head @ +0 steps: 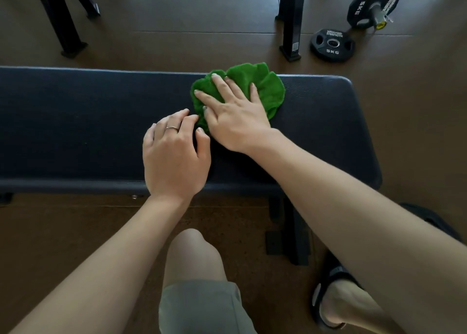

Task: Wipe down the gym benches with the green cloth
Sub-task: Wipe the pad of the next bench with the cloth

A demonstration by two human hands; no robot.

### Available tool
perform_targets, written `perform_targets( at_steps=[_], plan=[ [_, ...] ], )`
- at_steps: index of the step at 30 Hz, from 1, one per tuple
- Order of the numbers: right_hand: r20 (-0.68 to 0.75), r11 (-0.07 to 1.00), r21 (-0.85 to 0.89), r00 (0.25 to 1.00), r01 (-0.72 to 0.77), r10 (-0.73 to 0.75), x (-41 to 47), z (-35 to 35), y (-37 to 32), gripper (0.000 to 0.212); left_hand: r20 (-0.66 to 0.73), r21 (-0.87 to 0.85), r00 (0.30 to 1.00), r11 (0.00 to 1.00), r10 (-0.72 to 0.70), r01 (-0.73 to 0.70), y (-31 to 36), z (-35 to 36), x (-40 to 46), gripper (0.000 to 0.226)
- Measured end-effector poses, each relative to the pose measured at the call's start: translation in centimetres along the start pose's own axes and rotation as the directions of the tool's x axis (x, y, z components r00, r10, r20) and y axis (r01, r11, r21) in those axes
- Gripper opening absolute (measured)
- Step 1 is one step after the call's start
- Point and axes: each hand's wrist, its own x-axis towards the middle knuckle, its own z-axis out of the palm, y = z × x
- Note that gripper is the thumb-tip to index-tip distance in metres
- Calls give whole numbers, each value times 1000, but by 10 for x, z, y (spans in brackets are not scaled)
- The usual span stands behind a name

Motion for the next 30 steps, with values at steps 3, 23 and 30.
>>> perform_targets(
  at_steps=[3,23,30],
  plan=[
    [7,999,-17,999,-51,51,10,-13,29,52,-1,-14,1000,1000,5,-5,-2,-1,0,45],
    [-52,934,-40,934,-356,354,-14,-24,80,55,17,-50,1000,998,-24,25,0,-3,0,46],
    [-52,981,-45,981,-191,188,-45,6,7,55,17,-21,999,999,-37,37,0,0,4,40]
  ],
)
